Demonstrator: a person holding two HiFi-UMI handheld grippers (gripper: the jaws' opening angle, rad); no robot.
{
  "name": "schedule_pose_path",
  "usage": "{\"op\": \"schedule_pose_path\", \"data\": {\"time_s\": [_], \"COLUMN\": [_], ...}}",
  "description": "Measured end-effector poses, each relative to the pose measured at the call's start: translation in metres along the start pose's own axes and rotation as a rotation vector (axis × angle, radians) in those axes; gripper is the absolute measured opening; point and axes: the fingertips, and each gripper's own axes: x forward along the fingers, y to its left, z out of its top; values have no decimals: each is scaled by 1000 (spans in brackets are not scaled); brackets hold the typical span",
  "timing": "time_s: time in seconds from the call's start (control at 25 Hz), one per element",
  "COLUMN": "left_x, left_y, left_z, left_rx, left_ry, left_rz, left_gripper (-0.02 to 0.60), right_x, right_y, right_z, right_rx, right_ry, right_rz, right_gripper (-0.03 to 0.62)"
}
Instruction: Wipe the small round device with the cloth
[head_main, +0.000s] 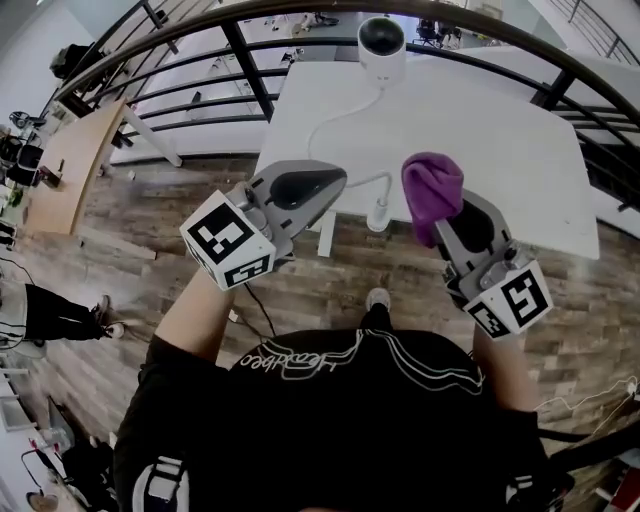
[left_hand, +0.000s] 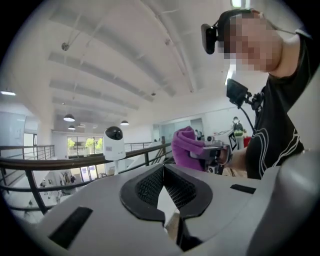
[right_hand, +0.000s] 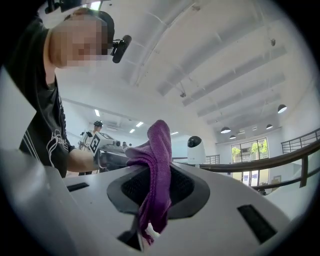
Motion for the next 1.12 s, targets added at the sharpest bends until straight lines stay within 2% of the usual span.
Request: {"op": "schedule_pose_path", "data": {"time_s": [0.24,0.48,0.6,0.76,1.0,1.12], "left_x": [-66,-107,-113,-110,-115,-116], "left_y": [-94,-133,-147,-164,-176,-178], "left_z": [-2,-5,-14,-23,-26,-26], "left_rx": [-154,-279,-322,-340,-300,-305], "left_ry": [-58,-130,-134,-117,-90,-92], "left_rz": [18,47,42,29,25,25], "left_gripper": [9,9,9,9,9,9], "right_x": [-42,-58,-66,-74,-79,-81], "right_y": [91,142,152,162,180,181], "right_z": [4,-3,-12,-24,-28,-30], "right_rx": [41,115,149,198,227,231], "right_ry": [-18,-1,16,38,42,48], "right_rz": [-8,-9,-18,-23,-12,-16], "right_gripper": [66,66,66,66,66,66]}}
